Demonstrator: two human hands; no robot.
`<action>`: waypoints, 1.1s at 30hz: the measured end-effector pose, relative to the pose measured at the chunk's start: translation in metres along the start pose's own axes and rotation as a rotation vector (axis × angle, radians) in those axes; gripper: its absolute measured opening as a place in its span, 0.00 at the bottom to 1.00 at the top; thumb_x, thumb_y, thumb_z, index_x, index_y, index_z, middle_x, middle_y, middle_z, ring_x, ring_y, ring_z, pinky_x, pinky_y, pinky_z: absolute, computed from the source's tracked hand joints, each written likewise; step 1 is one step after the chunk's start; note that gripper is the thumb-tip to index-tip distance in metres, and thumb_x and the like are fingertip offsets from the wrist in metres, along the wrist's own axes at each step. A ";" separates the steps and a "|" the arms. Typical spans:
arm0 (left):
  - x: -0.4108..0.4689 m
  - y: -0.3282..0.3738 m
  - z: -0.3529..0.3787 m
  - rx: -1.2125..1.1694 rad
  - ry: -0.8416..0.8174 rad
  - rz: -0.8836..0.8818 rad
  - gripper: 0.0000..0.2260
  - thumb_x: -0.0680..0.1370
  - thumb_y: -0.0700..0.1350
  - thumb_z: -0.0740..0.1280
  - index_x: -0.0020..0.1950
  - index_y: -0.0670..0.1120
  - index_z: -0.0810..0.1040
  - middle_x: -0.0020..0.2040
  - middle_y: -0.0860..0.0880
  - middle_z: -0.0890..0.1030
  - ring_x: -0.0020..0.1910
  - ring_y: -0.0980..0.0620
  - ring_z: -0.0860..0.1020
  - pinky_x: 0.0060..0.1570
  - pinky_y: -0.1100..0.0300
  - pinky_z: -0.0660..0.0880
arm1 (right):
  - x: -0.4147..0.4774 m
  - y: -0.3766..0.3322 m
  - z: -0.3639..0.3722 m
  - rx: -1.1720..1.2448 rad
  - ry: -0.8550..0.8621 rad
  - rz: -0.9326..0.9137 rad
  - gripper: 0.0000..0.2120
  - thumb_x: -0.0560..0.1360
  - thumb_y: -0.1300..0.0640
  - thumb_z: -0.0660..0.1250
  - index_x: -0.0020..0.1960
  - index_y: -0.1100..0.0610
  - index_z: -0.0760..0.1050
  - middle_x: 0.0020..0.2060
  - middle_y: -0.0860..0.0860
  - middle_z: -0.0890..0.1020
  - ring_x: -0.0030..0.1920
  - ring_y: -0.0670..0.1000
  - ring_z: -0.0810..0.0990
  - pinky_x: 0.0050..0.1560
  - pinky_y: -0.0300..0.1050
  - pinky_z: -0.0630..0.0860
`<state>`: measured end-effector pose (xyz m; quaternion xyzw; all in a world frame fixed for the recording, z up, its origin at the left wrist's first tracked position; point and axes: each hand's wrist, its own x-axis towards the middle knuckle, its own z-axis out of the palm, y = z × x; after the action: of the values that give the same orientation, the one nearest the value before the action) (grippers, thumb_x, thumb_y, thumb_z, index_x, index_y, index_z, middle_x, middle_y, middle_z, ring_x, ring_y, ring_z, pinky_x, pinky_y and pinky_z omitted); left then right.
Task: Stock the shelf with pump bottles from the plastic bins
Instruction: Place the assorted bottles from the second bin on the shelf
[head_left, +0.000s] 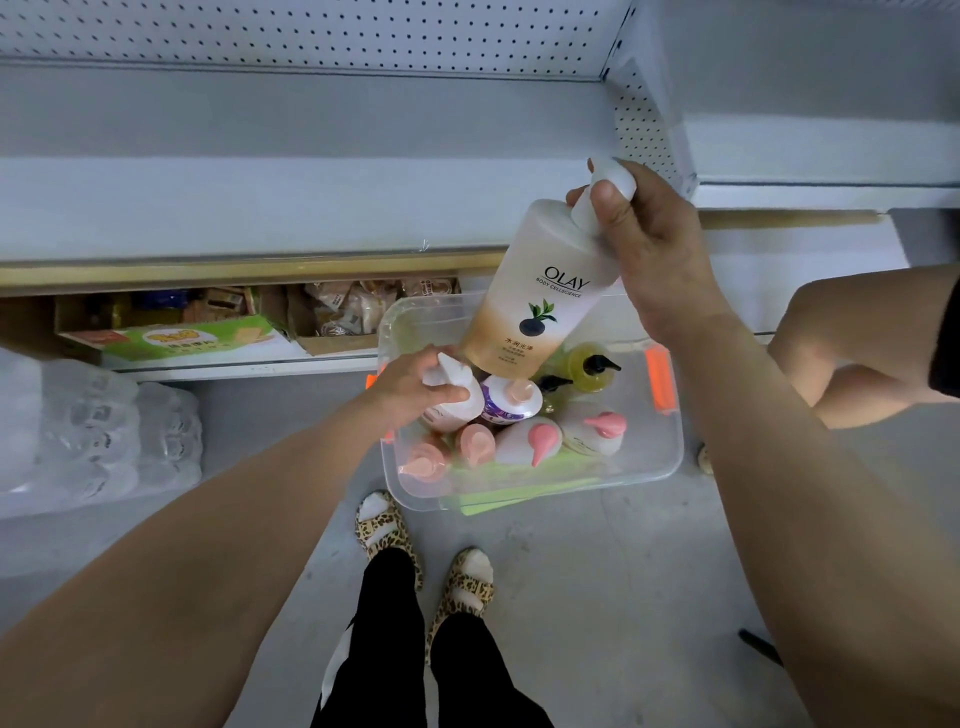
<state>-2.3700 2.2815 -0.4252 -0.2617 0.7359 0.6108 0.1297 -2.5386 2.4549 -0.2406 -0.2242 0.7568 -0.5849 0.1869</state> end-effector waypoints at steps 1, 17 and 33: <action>-0.002 0.005 -0.002 -0.020 0.010 -0.007 0.19 0.71 0.45 0.78 0.60 0.54 0.80 0.60 0.52 0.81 0.61 0.52 0.77 0.61 0.55 0.73 | -0.001 -0.005 -0.001 -0.011 0.005 -0.008 0.13 0.82 0.54 0.62 0.63 0.59 0.74 0.50 0.50 0.82 0.53 0.49 0.81 0.56 0.45 0.76; -0.121 0.178 -0.059 -0.415 0.262 0.351 0.15 0.67 0.51 0.77 0.51 0.49 0.83 0.51 0.45 0.85 0.52 0.47 0.83 0.52 0.51 0.79 | -0.012 -0.153 -0.007 -0.056 -0.028 -0.230 0.10 0.79 0.51 0.66 0.58 0.54 0.79 0.49 0.48 0.84 0.49 0.45 0.80 0.54 0.44 0.76; -0.262 0.294 -0.228 -0.446 0.723 0.706 0.17 0.67 0.55 0.78 0.38 0.43 0.78 0.34 0.51 0.77 0.33 0.55 0.75 0.34 0.62 0.71 | 0.015 -0.343 0.096 0.080 -0.099 -0.499 0.07 0.79 0.53 0.67 0.57 0.50 0.80 0.49 0.47 0.86 0.49 0.44 0.83 0.51 0.41 0.79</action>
<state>-2.2833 2.1546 0.0029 -0.2132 0.6293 0.6297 -0.4024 -2.4572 2.2955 0.0682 -0.4248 0.6441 -0.6308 0.0824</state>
